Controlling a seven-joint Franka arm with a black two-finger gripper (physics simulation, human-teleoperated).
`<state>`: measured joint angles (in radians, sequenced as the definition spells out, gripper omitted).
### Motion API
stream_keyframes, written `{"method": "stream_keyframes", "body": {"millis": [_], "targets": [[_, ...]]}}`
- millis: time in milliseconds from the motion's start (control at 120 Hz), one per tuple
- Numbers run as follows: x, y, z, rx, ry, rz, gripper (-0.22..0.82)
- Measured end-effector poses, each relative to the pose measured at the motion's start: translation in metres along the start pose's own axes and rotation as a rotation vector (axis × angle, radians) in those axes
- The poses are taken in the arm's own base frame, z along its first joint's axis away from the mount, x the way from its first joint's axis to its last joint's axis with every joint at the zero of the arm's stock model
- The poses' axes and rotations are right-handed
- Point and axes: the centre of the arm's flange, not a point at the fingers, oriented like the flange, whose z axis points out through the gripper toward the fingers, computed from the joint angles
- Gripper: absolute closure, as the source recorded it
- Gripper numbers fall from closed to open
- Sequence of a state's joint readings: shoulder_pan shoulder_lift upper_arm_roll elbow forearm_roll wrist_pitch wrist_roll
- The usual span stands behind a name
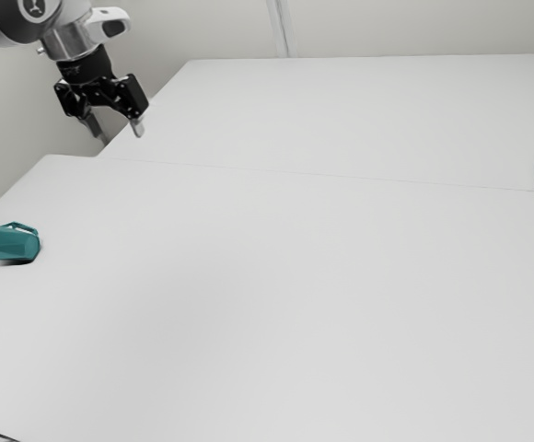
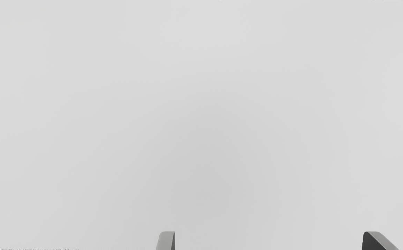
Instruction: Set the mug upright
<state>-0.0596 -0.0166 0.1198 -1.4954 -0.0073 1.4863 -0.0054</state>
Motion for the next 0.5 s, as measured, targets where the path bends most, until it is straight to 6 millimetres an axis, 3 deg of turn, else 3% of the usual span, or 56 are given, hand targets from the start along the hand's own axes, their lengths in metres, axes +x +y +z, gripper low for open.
{"method": "stream_keyframes", "body": {"millis": [383, 500], "targets": [[-0.004, -0.017, -0.003, 0.000, -0.010, -0.031, 0.02], [-0.009, -0.032, -0.005, -0.001, -0.024, -0.060, 0.02]]}}
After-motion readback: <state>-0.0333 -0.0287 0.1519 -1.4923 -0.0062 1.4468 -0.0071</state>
